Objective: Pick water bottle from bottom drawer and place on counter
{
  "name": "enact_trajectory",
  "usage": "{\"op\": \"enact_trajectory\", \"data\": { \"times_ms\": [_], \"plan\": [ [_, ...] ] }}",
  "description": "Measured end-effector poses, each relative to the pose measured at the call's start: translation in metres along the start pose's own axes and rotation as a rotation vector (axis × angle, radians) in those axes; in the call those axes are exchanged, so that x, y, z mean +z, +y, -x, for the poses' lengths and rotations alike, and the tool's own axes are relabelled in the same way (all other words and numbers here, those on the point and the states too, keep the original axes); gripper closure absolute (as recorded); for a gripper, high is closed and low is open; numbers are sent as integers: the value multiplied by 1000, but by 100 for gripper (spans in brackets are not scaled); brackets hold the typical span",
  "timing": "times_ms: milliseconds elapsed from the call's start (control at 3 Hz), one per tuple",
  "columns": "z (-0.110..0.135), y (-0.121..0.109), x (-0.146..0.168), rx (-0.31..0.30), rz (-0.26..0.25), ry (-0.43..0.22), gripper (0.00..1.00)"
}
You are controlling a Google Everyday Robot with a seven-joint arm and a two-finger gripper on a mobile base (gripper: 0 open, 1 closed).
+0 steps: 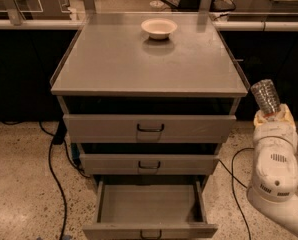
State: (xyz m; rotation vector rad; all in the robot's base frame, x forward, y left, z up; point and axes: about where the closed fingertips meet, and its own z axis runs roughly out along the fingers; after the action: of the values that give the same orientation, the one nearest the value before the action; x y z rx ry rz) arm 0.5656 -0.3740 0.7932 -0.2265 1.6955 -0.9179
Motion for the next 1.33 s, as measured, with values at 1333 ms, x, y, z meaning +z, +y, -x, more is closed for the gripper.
{"op": "enact_trajectory", "data": {
  "times_ms": [1333],
  "plan": [
    [174,42,-7,-176,-59,-289,100]
  ]
}}
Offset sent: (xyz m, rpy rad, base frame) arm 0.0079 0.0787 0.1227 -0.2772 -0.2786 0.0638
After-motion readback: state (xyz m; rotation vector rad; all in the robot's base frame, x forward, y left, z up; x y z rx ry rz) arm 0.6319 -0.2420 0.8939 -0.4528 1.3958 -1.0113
